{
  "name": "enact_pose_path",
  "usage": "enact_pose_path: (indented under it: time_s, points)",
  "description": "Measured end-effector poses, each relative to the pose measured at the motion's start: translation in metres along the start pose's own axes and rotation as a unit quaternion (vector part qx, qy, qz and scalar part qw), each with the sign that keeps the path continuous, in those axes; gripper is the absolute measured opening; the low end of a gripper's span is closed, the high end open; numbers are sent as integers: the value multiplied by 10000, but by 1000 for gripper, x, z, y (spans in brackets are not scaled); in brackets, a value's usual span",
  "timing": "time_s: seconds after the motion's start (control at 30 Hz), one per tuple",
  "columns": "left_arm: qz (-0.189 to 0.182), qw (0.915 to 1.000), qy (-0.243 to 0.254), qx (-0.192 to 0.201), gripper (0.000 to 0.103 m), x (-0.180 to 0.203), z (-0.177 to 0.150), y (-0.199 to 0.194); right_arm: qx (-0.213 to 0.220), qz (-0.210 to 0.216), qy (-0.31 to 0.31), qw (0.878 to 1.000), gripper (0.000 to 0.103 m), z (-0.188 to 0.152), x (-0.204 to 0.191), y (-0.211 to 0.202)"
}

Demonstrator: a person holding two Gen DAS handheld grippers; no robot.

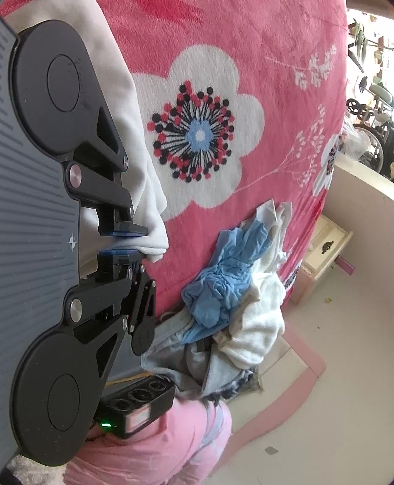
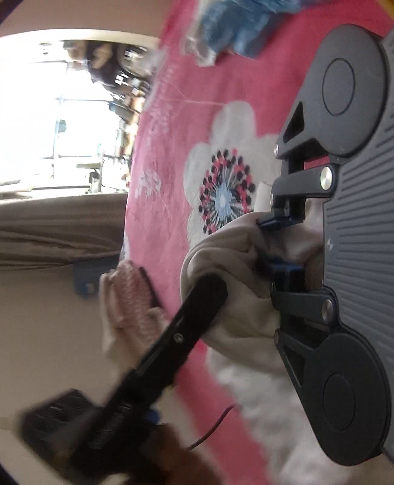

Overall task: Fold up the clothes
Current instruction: 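Pinch the sweatshirt edge with the left tool while the right tool pinches beside it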

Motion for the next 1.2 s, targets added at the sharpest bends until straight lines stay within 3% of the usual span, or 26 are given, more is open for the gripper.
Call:
enact_pose_path:
  time_s: [0.07,0.17,0.3,0.4,0.47,0.57,0.8,0.87,1.03,1.13,1.2]
  points:
    - [54,10000,-73,-37,6,-5,-2,4,-10,-187,13,9998,46,-3,2,5]
    - [87,9998,-199,-24,6,-13,-3,6,44,-357,211,9991,55,-4,11,0]
    - [45,9997,-218,54,6,-13,1,1,365,-327,595,9970,57,1,26,-29]
    - [-7,9997,-240,83,6,-12,2,-1,553,160,1392,9886,55,4,42,-51]
    - [-19,9996,-254,93,6,-12,2,-2,480,610,2109,9744,34,0,53,-54]
    - [-36,9996,-279,105,6,-11,2,-2,227,1294,2847,9496,15,-7,56,-43]
    - [-199,9993,-276,139,6,-3,5,-3,-236,2392,3843,8914,7,-17,38,-8]
    - [-215,9994,-239,145,6,-1,6,-2,-292,2513,4075,8775,7,-20,37,-3]
    - [-180,9992,-340,107,6,-7,7,11,-572,2719,5159,8103,3,-44,50,13]
    - [-157,9986,-504,-11,9,-15,7,31,-676,2708,5562,7827,3,-56,55,17]
    - [-175,9974,-695,-120,15,-22,6,45,-721,2682,5777,7676,4,-62,60,17]
Point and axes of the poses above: each gripper's, at about its wrist camera, not at the fingertips, and y roughly the way its jaws point, x to its right, z to its top, the point moved 10 cm from there along y, roughly the way its jaws point, and after that the axes turned 8 degrees about -z, right-handed, at the moved point
